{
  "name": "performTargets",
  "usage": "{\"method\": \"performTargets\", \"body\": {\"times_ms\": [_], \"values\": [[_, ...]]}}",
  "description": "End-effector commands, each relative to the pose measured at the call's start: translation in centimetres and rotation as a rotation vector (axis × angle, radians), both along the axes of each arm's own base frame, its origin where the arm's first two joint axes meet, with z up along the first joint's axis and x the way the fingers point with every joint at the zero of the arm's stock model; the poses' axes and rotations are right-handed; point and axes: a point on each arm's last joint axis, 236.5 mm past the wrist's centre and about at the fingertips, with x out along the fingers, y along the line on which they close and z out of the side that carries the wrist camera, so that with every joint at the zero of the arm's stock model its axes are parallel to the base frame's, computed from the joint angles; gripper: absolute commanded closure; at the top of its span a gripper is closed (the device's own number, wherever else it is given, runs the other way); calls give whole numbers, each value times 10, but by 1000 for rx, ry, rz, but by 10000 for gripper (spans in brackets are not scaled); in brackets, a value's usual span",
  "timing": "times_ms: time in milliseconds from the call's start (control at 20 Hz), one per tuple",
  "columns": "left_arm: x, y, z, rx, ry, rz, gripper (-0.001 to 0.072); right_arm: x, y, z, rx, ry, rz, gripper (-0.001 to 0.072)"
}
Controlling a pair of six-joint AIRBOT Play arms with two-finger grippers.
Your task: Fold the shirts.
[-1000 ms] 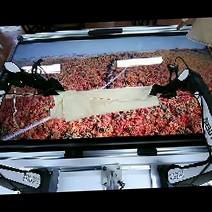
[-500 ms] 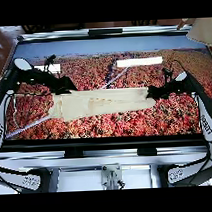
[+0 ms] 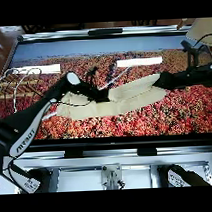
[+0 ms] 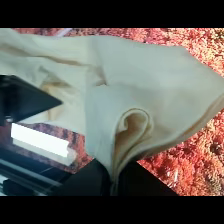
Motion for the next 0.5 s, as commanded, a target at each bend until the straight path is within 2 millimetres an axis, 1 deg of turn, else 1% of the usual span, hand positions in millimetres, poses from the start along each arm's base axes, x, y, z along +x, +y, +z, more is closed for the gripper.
{"method": "performTargets", "body": {"times_ms": [0,50,100,150,200,250,300,350,400,450], "values": [[-17,-82,-2,-157,32,100,677,-56,17,62,47,-69,-12,646],[-20,-98,0,-190,33,129,676,-68,22,75,68,-85,-12,645],[-24,-111,1,-217,35,151,676,-77,25,82,80,-92,-19,646],[-27,-119,2,-225,20,146,677,-83,27,88,88,-96,-30,646],[-28,-120,3,-225,11,141,677,-87,28,93,95,-104,-41,646],[-25,-116,8,-227,-16,117,678,-89,30,96,105,-113,-39,646],[-22,-108,15,-225,-53,76,679,-88,32,99,117,-120,-38,646],[-18,-94,23,-203,-88,32,680,-83,32,101,131,-134,-46,646],[-14,-73,28,-157,-119,-9,680,-75,33,104,147,-151,-54,646],[-7,-45,34,-90,-156,-46,680,-66,36,109,174,-176,-59,646]]}}
